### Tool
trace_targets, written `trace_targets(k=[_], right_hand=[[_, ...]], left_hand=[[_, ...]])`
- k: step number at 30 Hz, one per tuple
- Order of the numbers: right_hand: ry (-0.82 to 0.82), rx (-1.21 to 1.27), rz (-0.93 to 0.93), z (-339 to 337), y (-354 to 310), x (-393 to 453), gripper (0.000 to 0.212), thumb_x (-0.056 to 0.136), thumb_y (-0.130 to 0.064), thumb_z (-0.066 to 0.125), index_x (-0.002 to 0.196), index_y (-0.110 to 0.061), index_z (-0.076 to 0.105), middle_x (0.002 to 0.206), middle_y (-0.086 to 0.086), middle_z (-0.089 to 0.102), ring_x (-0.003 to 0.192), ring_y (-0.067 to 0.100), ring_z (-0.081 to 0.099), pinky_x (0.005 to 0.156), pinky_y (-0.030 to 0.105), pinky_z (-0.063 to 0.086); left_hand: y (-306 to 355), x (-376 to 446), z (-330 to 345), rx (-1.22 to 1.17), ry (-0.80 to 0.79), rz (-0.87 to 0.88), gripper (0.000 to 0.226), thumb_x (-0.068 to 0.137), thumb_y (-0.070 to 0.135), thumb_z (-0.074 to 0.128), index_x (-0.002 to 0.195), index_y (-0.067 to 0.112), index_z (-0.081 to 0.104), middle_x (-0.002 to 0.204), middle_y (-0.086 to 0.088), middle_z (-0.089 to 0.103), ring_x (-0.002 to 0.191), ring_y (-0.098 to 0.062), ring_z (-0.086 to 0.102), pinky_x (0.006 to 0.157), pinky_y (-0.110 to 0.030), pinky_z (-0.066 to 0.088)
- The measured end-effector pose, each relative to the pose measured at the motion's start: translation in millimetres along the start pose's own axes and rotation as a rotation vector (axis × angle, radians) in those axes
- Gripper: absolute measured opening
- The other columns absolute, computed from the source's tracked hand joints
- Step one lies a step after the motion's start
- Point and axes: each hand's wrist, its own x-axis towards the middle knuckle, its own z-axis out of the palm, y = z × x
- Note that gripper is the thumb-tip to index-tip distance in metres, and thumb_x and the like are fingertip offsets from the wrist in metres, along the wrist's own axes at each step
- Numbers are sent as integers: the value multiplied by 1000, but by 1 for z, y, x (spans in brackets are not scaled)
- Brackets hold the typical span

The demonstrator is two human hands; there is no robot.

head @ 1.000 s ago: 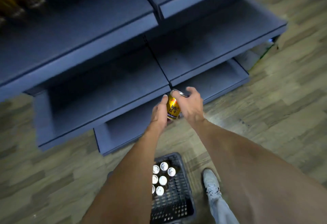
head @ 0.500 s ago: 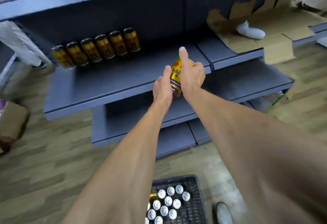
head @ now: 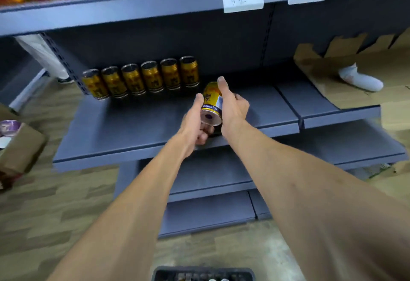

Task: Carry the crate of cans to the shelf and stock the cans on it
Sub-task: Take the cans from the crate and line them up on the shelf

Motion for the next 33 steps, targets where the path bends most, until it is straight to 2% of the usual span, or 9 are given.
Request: trace_targets(k=[5, 7, 9, 12, 16, 20, 25, 29, 33], right_hand=[[-52, -39, -40, 23, -19, 61, 31, 69, -41, 76, 83, -14, 71, 84, 10, 73, 78, 26, 72, 78, 48, 61], [-61, -103, -82, 32, -18, 82, 24, 66, -40, 71, 70, -16, 71, 76, 4, 73, 79, 26, 70, 85, 50, 58], [-91, -198, -133, 42, -17, 95, 25, 62, -41, 63, 69, -18, 71, 85, 4, 75, 91, 28, 70, 92, 49, 54], [-113, -237, -159, 56, -17, 112, 41, 59, -43, 61, 88, -16, 73, 99, 6, 74, 100, 27, 68, 96, 46, 53], [-150, -239, -161, 66, -13, 130, 53, 57, -45, 68, 102, -19, 73, 101, 3, 74, 98, 23, 68, 95, 47, 53], [-174, -317, -213, 77, -12, 147, 65, 51, -50, 70, 108, -18, 73, 104, 3, 73, 100, 23, 68, 94, 45, 54], [-268, -465, -291, 80, -12, 129, 46, 75, -44, 65, 115, -23, 72, 110, 1, 72, 106, 18, 64, 99, 40, 50], [-256, -441, -324, 84, -3, 135, 62, 76, -44, 54, 135, -27, 59, 129, 4, 63, 121, 21, 57, 107, 39, 44], [-272, -459, -320, 83, 1, 136, 54, 81, -35, 54, 130, -16, 60, 120, 4, 67, 115, 22, 60, 100, 35, 47]], left_hand=[[25, 54, -2, 232, 192, 194, 43, 99, 53, 42, 87, 18, 64, 72, -3, 63, 55, -14, 49, 50, -25, 35], [28, 76, -3, 240, 212, 185, 31, 100, 43, 44, 87, 22, 63, 80, -3, 66, 61, -14, 56, 46, -19, 38], [34, 91, -5, 191, 238, 137, 22, 93, 40, 53, 86, 21, 63, 87, -6, 69, 66, -15, 61, 48, -17, 44], [37, 106, -7, 358, 280, 126, 55, 64, 53, 64, 105, 17, 66, 97, -5, 69, 84, -23, 64, 74, -30, 51], [34, 122, -9, 548, 378, 280, 27, 83, 38, 69, 104, 20, 70, 97, 0, 68, 89, -18, 61, 76, -30, 49], [35, 142, -11, 515, 424, 328, 34, 80, 32, 77, 111, 23, 69, 110, 1, 71, 102, -16, 64, 82, -26, 49], [34, 165, -19, 700, 538, 369, 32, 87, 15, 64, 119, 17, 64, 120, -6, 67, 114, -24, 60, 81, -21, 39], [33, 179, -21, 711, 557, 408, 38, 85, 27, 70, 122, 20, 61, 121, -2, 66, 114, -21, 60, 88, -26, 48], [26, 183, -26, 666, 611, 428, 53, 77, 37, 74, 125, 22, 57, 119, 0, 67, 112, -21, 62, 82, -24, 47]])
